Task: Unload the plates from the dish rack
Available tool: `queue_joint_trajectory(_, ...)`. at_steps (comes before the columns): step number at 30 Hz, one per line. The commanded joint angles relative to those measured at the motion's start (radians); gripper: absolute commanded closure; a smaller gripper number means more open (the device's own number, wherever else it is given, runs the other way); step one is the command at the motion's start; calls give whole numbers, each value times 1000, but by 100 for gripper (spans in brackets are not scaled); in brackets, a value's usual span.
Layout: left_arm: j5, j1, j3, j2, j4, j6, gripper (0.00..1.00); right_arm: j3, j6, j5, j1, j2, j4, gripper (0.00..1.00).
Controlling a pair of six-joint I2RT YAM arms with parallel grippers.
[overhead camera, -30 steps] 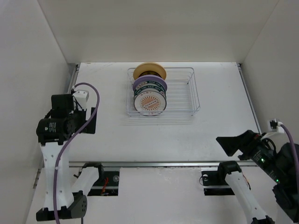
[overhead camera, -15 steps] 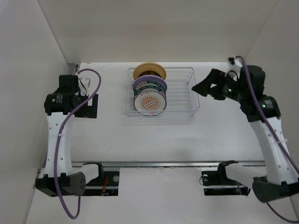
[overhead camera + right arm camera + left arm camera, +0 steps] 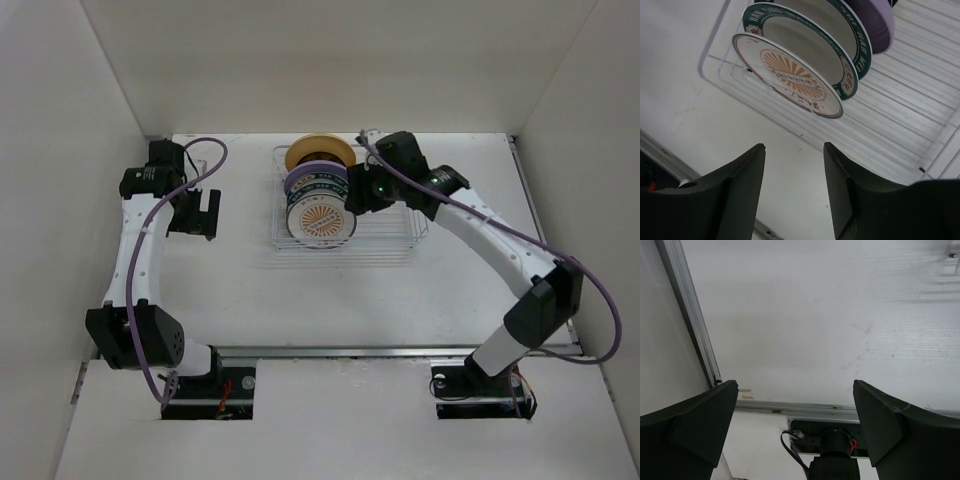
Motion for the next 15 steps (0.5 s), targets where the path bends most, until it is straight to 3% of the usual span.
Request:
queue_joint_trajectory(1,56,-3,57,-7,23,-8,0,94,-129,121,24,89,98,44)
queue_joint_trajectory(7,66,-3,90,44,23,-42,0,127,-211,121,24,204,162,44)
queue_joint_trajectory(12,6,-3,154,117,3,-42,0,131,-241,130,24,247,220,58)
queue_joint_trajectory(15,6,-3,189,141,-11,-30,0,145,-274,121,33,287,230,59)
